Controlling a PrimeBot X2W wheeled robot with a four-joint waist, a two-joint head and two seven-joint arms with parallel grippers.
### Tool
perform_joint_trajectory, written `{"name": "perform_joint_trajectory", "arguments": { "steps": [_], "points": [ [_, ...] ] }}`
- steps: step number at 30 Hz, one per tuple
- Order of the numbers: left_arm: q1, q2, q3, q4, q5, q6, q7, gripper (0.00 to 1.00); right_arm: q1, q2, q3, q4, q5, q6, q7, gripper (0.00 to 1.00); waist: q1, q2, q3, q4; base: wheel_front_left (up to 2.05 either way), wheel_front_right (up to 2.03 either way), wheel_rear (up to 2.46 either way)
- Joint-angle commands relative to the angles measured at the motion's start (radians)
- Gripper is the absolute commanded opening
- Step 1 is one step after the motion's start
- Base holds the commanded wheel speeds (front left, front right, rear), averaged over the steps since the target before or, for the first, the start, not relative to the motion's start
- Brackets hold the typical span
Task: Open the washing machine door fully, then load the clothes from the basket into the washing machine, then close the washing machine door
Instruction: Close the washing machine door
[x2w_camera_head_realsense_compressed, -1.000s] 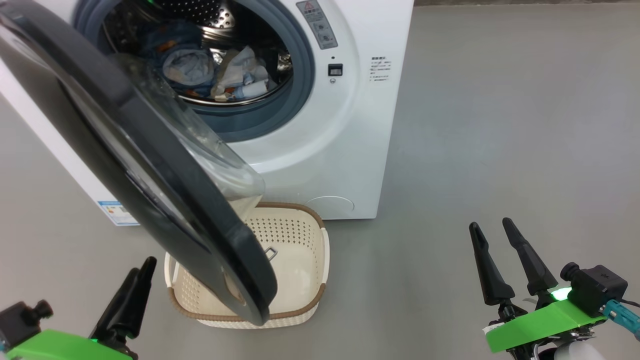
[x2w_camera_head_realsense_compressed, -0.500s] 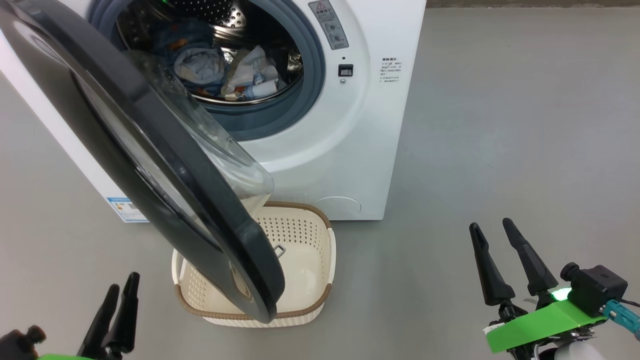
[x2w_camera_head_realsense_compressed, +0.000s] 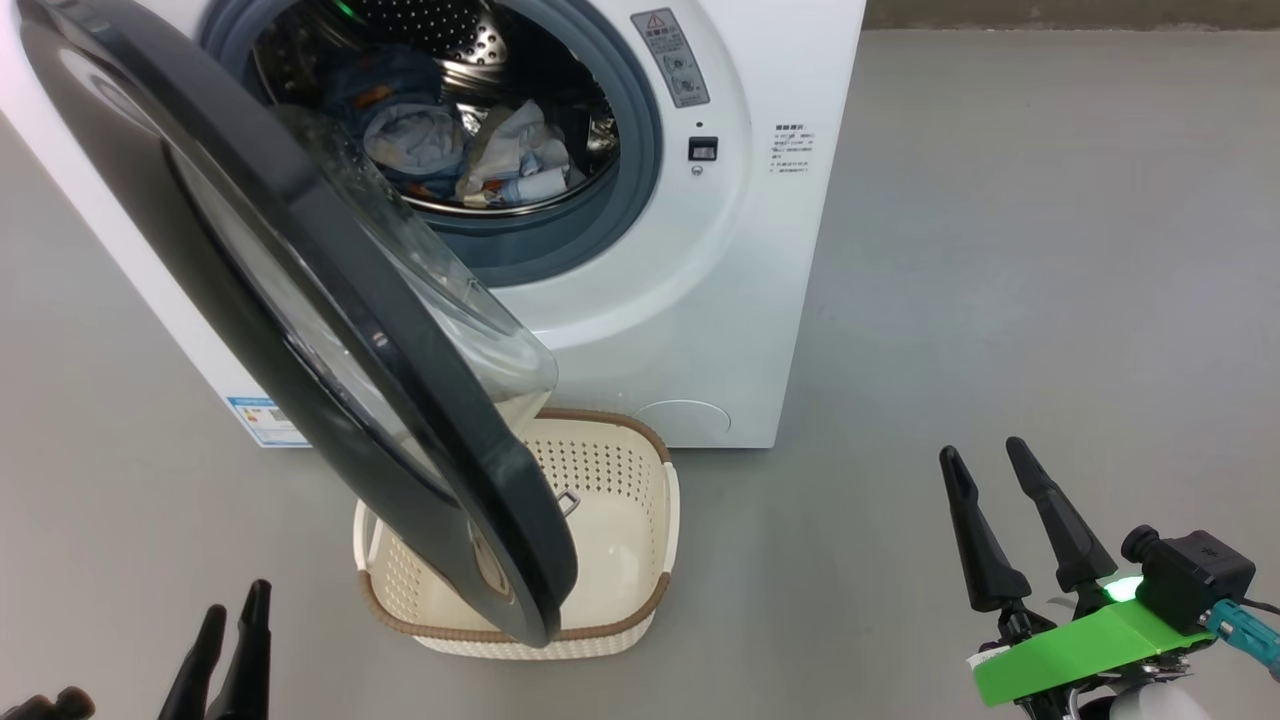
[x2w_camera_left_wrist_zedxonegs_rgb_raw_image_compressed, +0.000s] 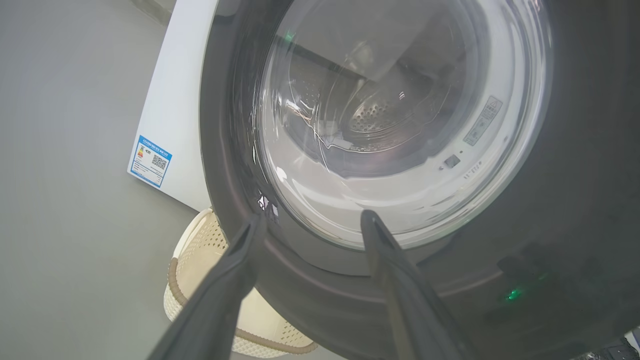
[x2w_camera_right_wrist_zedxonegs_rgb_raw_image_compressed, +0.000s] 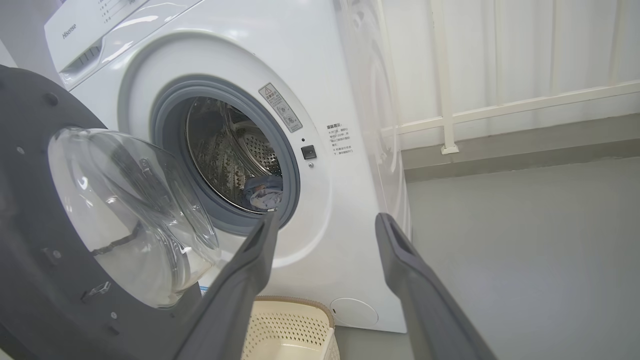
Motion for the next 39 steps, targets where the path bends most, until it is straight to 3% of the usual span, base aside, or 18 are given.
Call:
{"name": "perform_joint_trajectory", "arguments": {
  "steps": [1, 8, 17, 26, 30, 39],
  "points": [
    [-0.021, 0.024, 0.046, -0.010, 0.022, -0.002, -0.010, 1.00, -0.009, -0.016, 0.016, -0.021, -0.011, 0.004, -0.008, 1.00, 0.0000, 0.0000, -0.002, 0.002, 0.00, 0.00, 0.00],
    [-0.007, -0.016, 0.098, 0.003, 0.161, -0.002, -0.011, 1.00, -0.014, -0.016, 0.017, -0.019, -0.010, 0.004, -0.008, 1.00, 0.0000, 0.0000, -0.005, 0.011, 0.00, 0.00, 0.00],
    [0.014, -0.091, 0.200, 0.018, 0.489, -0.002, -0.011, 1.00, -0.021, -0.016, 0.026, -0.015, -0.011, 0.004, -0.008, 1.00, 0.0000, 0.0000, -0.011, 0.022, 0.00, 0.00, 0.00],
    [0.031, -0.162, 0.299, -0.009, 0.727, -0.002, -0.011, 1.00, -0.029, -0.017, 0.033, -0.011, -0.009, 0.004, -0.008, 1.00, 0.0000, 0.0000, -0.014, 0.028, 0.00, 0.00, 0.00],
    [0.045, -0.190, 0.327, -0.016, 0.804, -0.002, -0.011, 1.00, -0.031, -0.016, 0.034, -0.011, -0.009, 0.004, -0.008, 1.00, 0.0000, 0.0000, -0.014, 0.028, 0.00, 0.00, 0.00],
    [0.053, -0.229, 0.364, -0.017, 0.852, -0.002, -0.011, 1.00, -0.035, -0.019, 0.032, -0.011, -0.008, 0.004, -0.008, 1.00, 0.0000, 0.0000, -0.007, 0.033, 0.00, 0.00, 0.00]
  ]
}}
